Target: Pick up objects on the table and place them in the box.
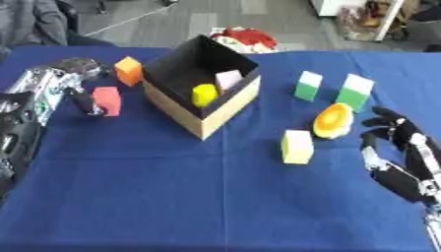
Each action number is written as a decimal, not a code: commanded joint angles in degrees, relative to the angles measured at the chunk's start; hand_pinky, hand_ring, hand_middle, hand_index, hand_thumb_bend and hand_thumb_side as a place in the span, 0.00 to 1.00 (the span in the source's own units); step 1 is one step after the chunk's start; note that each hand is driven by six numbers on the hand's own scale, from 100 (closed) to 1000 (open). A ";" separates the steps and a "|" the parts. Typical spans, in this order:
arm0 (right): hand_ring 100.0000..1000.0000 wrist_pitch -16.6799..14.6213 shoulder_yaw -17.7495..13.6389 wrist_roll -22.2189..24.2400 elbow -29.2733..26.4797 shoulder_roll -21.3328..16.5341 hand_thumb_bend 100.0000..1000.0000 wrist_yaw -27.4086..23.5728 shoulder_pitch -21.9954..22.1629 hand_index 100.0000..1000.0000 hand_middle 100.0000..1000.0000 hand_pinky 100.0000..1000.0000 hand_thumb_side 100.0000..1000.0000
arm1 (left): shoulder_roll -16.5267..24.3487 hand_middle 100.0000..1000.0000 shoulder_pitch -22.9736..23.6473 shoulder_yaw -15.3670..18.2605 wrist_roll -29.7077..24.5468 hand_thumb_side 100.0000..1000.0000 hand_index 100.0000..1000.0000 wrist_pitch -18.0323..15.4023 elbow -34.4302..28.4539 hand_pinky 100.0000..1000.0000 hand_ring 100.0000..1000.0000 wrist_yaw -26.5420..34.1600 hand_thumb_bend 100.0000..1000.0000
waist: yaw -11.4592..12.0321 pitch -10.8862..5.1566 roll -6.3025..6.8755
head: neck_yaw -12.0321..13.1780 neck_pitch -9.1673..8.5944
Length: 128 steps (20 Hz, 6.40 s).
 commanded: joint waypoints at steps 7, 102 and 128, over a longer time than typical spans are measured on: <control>0.63 -0.15 -0.42 -0.04 -0.50 -0.66 0.00 -0.17 -0.82 0.89 0.67 0.80 0.11 | 0.86 0.47 -1.20 1.19 2.91 0.00 0.65 0.30 0.06 0.64 0.49 -2.53 0.28 | -0.20 0.18 -0.05 | 0.09 0.23; 0.63 -0.89 1.14 2.07 0.20 -1.61 0.00 -1.12 -4.34 0.89 0.67 0.80 0.14 | 3.03 0.52 -5.55 -9.62 2.86 0.00 0.71 1.47 -24.47 0.69 0.54 25.57 0.34 | -6.28 5.02 0.20 | -0.72 -4.49; 0.72 -3.53 7.84 12.92 3.42 -19.05 0.00 2.79 -17.68 0.94 0.74 0.83 0.07 | 9.93 0.67 29.19 3.53 12.88 0.44 0.82 12.28 -64.26 0.78 0.65 59.70 0.60 | 2.17 0.27 2.25 | -7.65 0.23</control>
